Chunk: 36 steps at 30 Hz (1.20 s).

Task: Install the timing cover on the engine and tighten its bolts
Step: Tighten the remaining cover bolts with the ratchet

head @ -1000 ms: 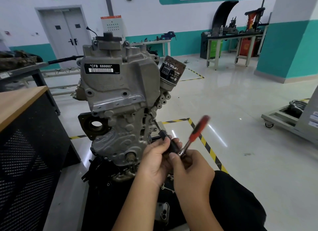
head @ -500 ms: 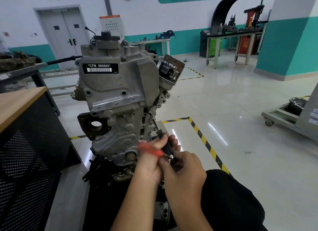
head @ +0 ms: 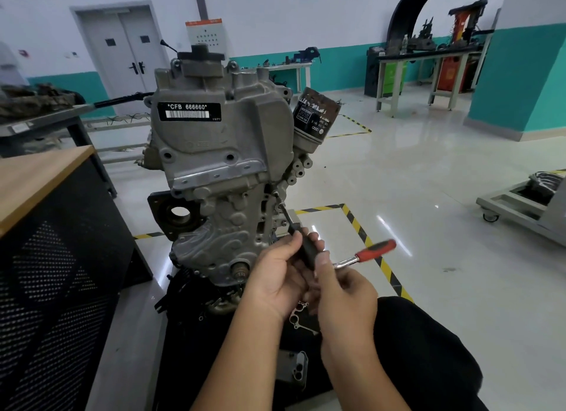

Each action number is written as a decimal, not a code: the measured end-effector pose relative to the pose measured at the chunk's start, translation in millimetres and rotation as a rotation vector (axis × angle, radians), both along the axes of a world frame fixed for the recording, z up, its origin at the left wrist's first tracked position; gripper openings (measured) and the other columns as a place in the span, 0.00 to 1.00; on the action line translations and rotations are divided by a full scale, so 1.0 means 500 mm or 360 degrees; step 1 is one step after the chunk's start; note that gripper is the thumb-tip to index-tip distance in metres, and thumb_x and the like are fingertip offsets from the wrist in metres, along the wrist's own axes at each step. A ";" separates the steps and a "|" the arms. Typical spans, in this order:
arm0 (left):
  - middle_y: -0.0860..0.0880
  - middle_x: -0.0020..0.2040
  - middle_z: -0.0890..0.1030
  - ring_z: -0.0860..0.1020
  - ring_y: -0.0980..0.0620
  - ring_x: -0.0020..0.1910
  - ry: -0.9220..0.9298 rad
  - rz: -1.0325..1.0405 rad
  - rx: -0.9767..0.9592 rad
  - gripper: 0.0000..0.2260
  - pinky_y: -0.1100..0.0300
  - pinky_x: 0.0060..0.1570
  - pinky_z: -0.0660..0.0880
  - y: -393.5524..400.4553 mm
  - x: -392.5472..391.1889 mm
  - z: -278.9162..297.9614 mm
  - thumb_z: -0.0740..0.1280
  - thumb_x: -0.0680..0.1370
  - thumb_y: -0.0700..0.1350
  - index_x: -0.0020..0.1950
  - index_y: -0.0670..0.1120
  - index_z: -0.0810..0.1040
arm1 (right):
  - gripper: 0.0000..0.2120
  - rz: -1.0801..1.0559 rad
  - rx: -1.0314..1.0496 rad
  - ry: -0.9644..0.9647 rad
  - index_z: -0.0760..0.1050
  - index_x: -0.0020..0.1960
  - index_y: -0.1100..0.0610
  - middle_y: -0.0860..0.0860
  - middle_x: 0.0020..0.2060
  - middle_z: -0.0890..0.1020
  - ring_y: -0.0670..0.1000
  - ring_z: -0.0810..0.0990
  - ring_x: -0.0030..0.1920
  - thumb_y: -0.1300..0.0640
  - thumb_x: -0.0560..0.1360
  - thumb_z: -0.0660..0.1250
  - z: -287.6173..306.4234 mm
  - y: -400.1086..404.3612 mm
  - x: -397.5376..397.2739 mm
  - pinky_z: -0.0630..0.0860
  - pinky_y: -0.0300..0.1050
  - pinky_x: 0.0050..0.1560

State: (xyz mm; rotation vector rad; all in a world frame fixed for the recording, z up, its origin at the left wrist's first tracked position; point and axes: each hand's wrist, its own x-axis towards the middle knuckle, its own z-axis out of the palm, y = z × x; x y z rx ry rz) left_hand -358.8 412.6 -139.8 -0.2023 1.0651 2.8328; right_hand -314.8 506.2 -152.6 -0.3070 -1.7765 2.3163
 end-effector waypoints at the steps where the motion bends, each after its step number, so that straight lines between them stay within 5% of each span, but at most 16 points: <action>1: 0.42 0.42 0.84 0.84 0.46 0.38 -0.0003 0.0032 -0.0029 0.08 0.52 0.41 0.84 0.004 -0.002 -0.001 0.70 0.73 0.42 0.49 0.39 0.81 | 0.11 -0.0014 0.0145 0.0012 0.79 0.38 0.53 0.50 0.29 0.83 0.45 0.80 0.28 0.50 0.74 0.77 0.000 0.006 -0.003 0.76 0.42 0.31; 3: 0.40 0.41 0.82 0.83 0.44 0.35 -0.0013 0.0040 -0.0084 0.09 0.53 0.37 0.82 0.015 -0.005 0.002 0.70 0.73 0.42 0.48 0.37 0.80 | 0.10 -0.0091 0.0509 0.0128 0.79 0.40 0.49 0.47 0.33 0.82 0.44 0.80 0.34 0.55 0.69 0.81 -0.003 0.013 -0.009 0.77 0.38 0.37; 6: 0.41 0.43 0.82 0.82 0.45 0.40 -0.0005 0.0009 -0.0023 0.08 0.50 0.48 0.81 0.018 -0.007 0.002 0.71 0.73 0.44 0.46 0.39 0.81 | 0.13 -0.0153 0.0599 0.0242 0.79 0.43 0.44 0.44 0.38 0.81 0.41 0.81 0.39 0.55 0.66 0.82 0.000 0.005 0.001 0.76 0.33 0.40; 10: 0.43 0.44 0.84 0.84 0.46 0.40 -0.0004 0.0060 -0.0050 0.08 0.54 0.39 0.82 0.008 0.000 0.004 0.72 0.74 0.44 0.50 0.41 0.82 | 0.13 0.0125 -0.0106 -0.0044 0.80 0.40 0.57 0.53 0.30 0.83 0.52 0.80 0.29 0.49 0.74 0.77 0.013 0.007 0.007 0.77 0.48 0.30; 15: 0.43 0.41 0.85 0.84 0.47 0.40 -0.0014 0.0129 -0.0122 0.07 0.50 0.48 0.80 0.025 -0.007 0.000 0.70 0.75 0.42 0.40 0.42 0.86 | 0.12 -0.0081 0.0769 0.0122 0.81 0.44 0.49 0.46 0.36 0.84 0.46 0.83 0.36 0.54 0.66 0.83 0.006 0.016 0.000 0.82 0.47 0.40; 17: 0.44 0.41 0.84 0.82 0.48 0.38 -0.0002 0.0102 -0.0090 0.07 0.54 0.41 0.80 0.022 -0.002 0.000 0.72 0.73 0.46 0.44 0.43 0.85 | 0.10 -0.0020 0.0512 0.0089 0.82 0.44 0.50 0.47 0.34 0.84 0.47 0.83 0.34 0.51 0.68 0.81 0.010 0.012 0.005 0.81 0.44 0.35; 20: 0.44 0.44 0.85 0.81 0.50 0.30 -0.0028 0.0069 -0.0195 0.09 0.62 0.24 0.75 0.010 0.007 -0.003 0.73 0.73 0.49 0.46 0.44 0.85 | 0.14 0.0249 -0.0519 -0.0192 0.81 0.44 0.62 0.55 0.29 0.82 0.51 0.79 0.27 0.51 0.77 0.75 0.030 0.018 0.008 0.74 0.44 0.25; 21: 0.42 0.45 0.85 0.82 0.49 0.31 -0.0016 0.0086 -0.0234 0.09 0.60 0.25 0.77 0.009 0.007 -0.005 0.73 0.72 0.48 0.47 0.43 0.85 | 0.13 0.0279 -0.0531 -0.0202 0.81 0.43 0.63 0.56 0.29 0.82 0.52 0.79 0.27 0.52 0.77 0.75 0.030 0.024 0.007 0.75 0.45 0.25; 24: 0.38 0.44 0.83 0.83 0.44 0.39 0.0020 0.0142 -0.0247 0.11 0.49 0.44 0.83 0.019 0.003 -0.002 0.73 0.70 0.43 0.48 0.37 0.83 | 0.08 0.0063 0.0437 0.0022 0.82 0.39 0.52 0.48 0.31 0.84 0.47 0.83 0.32 0.54 0.69 0.81 0.018 0.039 -0.007 0.81 0.47 0.35; 26: 0.39 0.44 0.83 0.82 0.44 0.41 0.0002 0.0143 -0.0212 0.12 0.44 0.56 0.79 0.021 0.001 -0.002 0.75 0.66 0.43 0.46 0.38 0.84 | 0.10 -0.0066 0.0697 0.0155 0.83 0.42 0.47 0.44 0.34 0.84 0.43 0.83 0.35 0.53 0.66 0.83 0.020 0.034 -0.004 0.80 0.41 0.37; 27: 0.40 0.44 0.83 0.83 0.45 0.42 -0.0007 0.0115 -0.0172 0.12 0.45 0.55 0.79 0.019 0.002 -0.001 0.76 0.66 0.44 0.46 0.40 0.84 | 0.09 -0.0024 0.0645 0.0163 0.83 0.42 0.48 0.44 0.33 0.85 0.43 0.83 0.34 0.52 0.66 0.83 0.019 0.031 -0.001 0.79 0.39 0.35; 31: 0.44 0.46 0.85 0.85 0.49 0.39 -0.0021 0.0074 -0.0097 0.10 0.59 0.28 0.79 0.003 0.011 0.006 0.73 0.73 0.45 0.51 0.41 0.82 | 0.12 0.0410 -0.0643 -0.0228 0.82 0.44 0.63 0.57 0.31 0.83 0.52 0.79 0.26 0.54 0.75 0.76 0.040 0.022 0.012 0.75 0.43 0.25; 34: 0.40 0.43 0.85 0.85 0.46 0.39 -0.0018 0.0176 -0.0165 0.08 0.55 0.35 0.82 0.014 0.006 0.005 0.71 0.73 0.39 0.50 0.37 0.82 | 0.08 0.0187 0.0077 -0.0146 0.81 0.40 0.56 0.50 0.30 0.84 0.49 0.83 0.30 0.55 0.71 0.79 0.019 0.026 -0.002 0.82 0.50 0.33; 36: 0.40 0.42 0.85 0.85 0.45 0.38 -0.0027 0.0193 -0.0211 0.06 0.54 0.37 0.83 0.024 0.003 0.005 0.71 0.75 0.39 0.49 0.37 0.83 | 0.09 0.0004 0.0386 -0.0045 0.80 0.38 0.48 0.45 0.31 0.84 0.44 0.83 0.32 0.54 0.69 0.81 0.021 0.022 -0.002 0.81 0.44 0.35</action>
